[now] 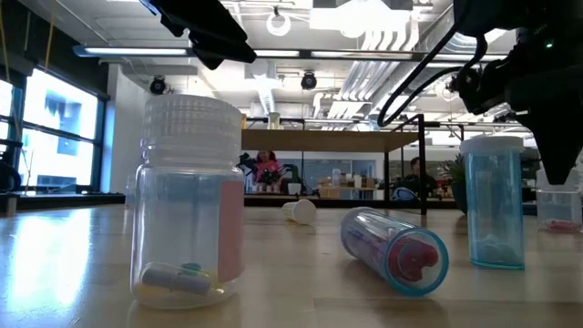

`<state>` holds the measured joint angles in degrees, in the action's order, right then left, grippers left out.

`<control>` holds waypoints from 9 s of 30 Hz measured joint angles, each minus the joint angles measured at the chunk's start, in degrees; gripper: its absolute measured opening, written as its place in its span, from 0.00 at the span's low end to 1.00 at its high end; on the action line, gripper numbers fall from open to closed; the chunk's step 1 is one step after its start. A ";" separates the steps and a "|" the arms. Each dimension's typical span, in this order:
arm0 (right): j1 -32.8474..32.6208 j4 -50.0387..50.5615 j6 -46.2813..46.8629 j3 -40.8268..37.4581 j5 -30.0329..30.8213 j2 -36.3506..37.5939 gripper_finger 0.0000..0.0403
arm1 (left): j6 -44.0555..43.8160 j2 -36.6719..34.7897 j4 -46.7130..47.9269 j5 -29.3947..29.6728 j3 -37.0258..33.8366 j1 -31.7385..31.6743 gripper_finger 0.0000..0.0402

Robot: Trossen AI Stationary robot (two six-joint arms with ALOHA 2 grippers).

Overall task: Pick and place medicine bottles onto shelf by color
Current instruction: Put the middle white pill bottle on the shelf, then put the top white pill bottle on the shelf aligned with the other white pill bottle

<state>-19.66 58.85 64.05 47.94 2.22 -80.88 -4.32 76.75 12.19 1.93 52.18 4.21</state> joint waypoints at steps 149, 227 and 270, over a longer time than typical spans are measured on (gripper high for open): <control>47.09 26.35 -76.07 85.09 7.86 -36.03 0.42 | 1.42 -7.37 20.94 6.12 0.00 -22.51 0.40; 13.11 -0.31 -36.96 17.70 16.94 6.38 0.42 | -34.49 -7.32 47.78 21.98 -9.18 -26.61 0.45; 13.11 -0.31 -37.09 17.70 20.20 6.36 0.42 | -39.03 -7.21 23.00 20.16 -21.83 -40.81 0.45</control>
<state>-6.55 58.54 26.96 65.65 22.42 -74.52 -43.35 69.54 35.18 22.10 30.35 -36.60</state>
